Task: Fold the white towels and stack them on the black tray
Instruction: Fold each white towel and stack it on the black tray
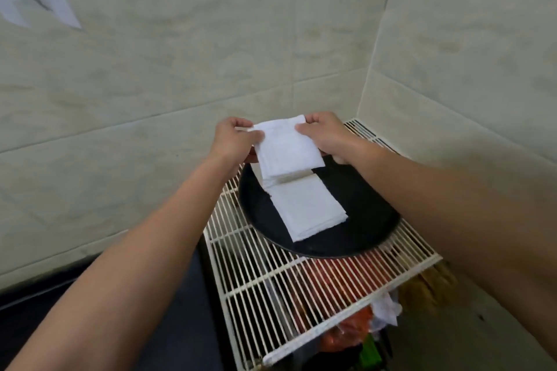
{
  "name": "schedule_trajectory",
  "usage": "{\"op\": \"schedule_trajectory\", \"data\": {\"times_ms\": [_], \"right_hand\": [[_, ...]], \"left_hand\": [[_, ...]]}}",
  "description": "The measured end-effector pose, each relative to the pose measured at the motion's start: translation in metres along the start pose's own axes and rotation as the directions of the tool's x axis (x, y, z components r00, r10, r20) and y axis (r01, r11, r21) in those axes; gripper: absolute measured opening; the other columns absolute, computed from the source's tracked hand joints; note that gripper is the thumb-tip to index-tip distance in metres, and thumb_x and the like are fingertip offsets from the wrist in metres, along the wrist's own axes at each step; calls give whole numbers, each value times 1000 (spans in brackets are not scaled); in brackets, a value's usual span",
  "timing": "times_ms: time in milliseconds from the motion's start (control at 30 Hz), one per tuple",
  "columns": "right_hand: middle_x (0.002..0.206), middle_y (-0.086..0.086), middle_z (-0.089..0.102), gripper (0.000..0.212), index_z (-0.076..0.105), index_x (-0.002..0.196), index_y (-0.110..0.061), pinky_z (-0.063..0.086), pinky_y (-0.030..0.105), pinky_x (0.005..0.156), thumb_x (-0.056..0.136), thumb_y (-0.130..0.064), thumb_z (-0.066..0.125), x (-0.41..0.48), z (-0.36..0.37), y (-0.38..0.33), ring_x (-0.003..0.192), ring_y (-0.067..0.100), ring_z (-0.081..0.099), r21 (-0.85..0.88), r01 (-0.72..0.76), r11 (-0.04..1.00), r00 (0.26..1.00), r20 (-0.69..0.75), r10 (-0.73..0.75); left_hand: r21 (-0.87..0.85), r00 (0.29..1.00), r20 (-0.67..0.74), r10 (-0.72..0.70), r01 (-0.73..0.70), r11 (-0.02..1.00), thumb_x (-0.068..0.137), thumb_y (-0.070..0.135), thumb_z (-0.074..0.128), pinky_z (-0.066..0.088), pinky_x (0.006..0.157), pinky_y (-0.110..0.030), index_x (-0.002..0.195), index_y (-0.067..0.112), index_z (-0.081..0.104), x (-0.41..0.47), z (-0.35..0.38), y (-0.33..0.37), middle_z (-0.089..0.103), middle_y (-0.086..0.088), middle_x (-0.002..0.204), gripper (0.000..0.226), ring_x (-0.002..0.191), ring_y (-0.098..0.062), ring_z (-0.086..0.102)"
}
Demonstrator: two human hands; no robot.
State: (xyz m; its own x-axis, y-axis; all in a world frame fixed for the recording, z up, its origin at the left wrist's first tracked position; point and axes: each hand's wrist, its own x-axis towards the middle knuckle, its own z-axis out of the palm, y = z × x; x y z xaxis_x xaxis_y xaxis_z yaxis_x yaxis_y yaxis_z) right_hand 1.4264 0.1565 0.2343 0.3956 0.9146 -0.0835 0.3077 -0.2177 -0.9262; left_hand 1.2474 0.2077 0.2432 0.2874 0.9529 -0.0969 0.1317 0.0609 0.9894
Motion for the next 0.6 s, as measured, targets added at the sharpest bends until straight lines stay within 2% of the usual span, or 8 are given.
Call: {"op": "schedule_trajectory", "data": {"times_ms": [67,167,267,333,400,467,533,600], "right_hand": [[78,7,51,13,58,91,-7,34,19,45,92,-20,59,25,10,8,64,17,48,-34,-23,999,1000,8,23],[79,9,48,21,58,93,3,33,21,48,92,-18,59,52,21,22,69,18,46,-79,-22,997,999,24,24],[68,2,47,19,52,78,-9,36,24,50,91,-19,61,67,30,38,62,16,45,-184,16,983,1000,16,-14],[77,0,56,16,55,83,-14,44,30,66,89,-27,62,72,34,48,74,19,53,-377,44,925,999,-13,-53],[100,0,62,25,58,108,-18,48,36,82,89,-34,60,69,34,53,93,23,57,-555,41,831,998,-21,-63],[116,2,61,36,52,125,-19,47,38,87,92,-34,57,67,31,57,106,25,57,-644,98,759,990,-14,-139],[124,2,58,34,52,128,-20,44,38,89,95,-31,53,64,28,59,115,25,53,-693,212,689,958,6,-288],[133,-1,53,34,53,131,-22,42,38,92,98,-29,48,62,28,62,122,22,47,-721,338,605,918,111,-382]], "left_hand": [[20,999,-21,-33,33,999,84,-2,64,47,38,-23,99,8,49,24,-1,-7,58,-13,83,24,54,-21,58],[54,996,-57,-73,76,996,81,-2,66,52,42,-31,88,14,47,54,-1,-23,58,-16,87,25,58,-26,59],[104,990,-92,-103,112,988,81,-2,66,57,54,-41,95,10,49,69,1,-41,58,-19,93,25,66,-31,62],[180,990,-108,-92,110,978,80,0,67,59,58,-46,102,8,51,73,3,-53,59,-22,98,27,73,-34,64],[342,994,-105,-23,58,938,80,7,69,56,63,-37,107,9,54,71,5,-62,62,-17,94,31,74,-29,63],[521,989,-103,109,-40,852,82,17,69,45,67,-28,111,10,55,64,6,-68,60,-7,94,33,79,-21,57],[669,946,-68,316,-192,718,86,27,65,46,77,-32,114,11,57,57,2,-75,56,-6,110,33,96,-22,55],[756,885,78,459,-353,551,89,34,57,46,89,-41,117,10,59,51,-2,-85,52,-10,124,37,114,-27,49]]}}
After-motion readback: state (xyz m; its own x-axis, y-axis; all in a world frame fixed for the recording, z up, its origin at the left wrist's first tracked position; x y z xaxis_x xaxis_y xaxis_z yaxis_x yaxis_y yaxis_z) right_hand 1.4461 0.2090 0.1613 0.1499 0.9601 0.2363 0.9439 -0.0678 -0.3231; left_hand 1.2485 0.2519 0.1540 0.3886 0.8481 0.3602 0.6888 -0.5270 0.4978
